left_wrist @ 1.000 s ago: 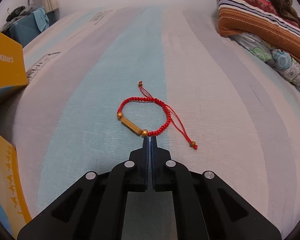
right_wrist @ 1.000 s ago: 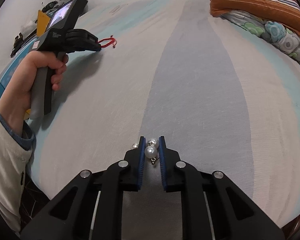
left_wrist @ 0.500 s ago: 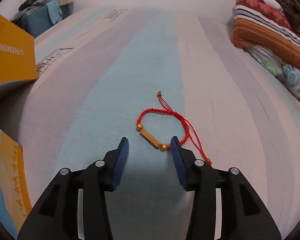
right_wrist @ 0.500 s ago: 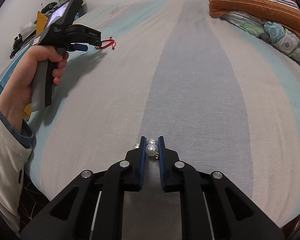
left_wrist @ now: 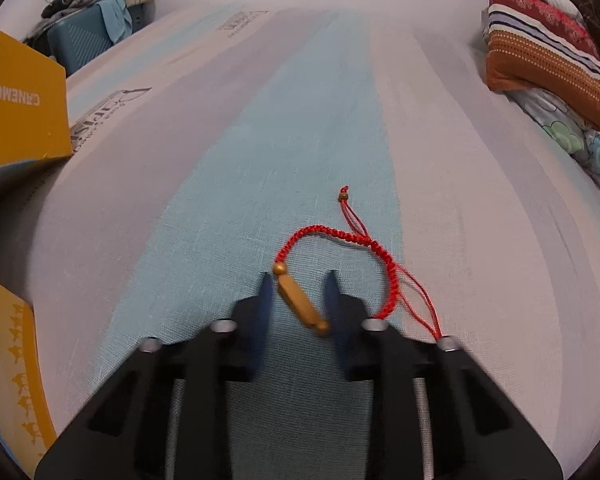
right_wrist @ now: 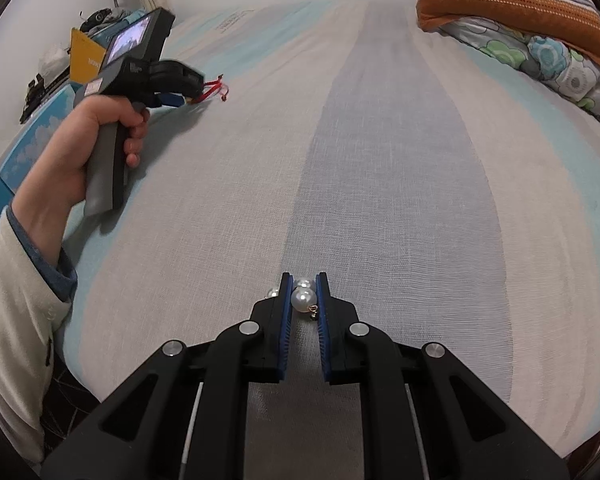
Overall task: Organize jewelry
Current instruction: 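Grasp the red cord bracelet with the left tool while the right tool grasps the pearl earrings, then lift both items and carry them over the white cardboard box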
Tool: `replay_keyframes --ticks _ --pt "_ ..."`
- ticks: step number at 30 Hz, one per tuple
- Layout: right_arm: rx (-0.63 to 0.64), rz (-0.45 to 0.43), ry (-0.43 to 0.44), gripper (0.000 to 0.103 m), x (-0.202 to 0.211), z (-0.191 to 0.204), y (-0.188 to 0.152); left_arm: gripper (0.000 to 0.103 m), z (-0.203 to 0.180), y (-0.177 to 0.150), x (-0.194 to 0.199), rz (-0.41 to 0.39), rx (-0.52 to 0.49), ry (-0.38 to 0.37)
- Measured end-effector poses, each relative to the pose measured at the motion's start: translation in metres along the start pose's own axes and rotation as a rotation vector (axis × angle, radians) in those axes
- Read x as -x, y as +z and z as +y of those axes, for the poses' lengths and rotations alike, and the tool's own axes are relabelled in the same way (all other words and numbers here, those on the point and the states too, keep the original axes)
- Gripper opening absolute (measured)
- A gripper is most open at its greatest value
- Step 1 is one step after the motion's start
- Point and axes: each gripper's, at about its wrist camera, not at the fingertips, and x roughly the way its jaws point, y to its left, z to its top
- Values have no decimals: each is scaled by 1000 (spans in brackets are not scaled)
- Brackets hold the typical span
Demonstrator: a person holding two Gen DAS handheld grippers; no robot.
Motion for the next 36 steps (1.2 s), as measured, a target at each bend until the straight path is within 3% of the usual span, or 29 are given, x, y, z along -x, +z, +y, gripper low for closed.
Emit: replay_keyframes --ticks 2,22,36 --pt "-12 -5 7 11 2 -1 0 8 0 -1 3 5 -11 -13" --pt "-129 -65 107 11 24 -24 8 8 -29 -15 56 -33 -132 -119" --pt "-99 -167 -33 11 63 -1 31 8 -23 -61 131 -43 -214 -162"
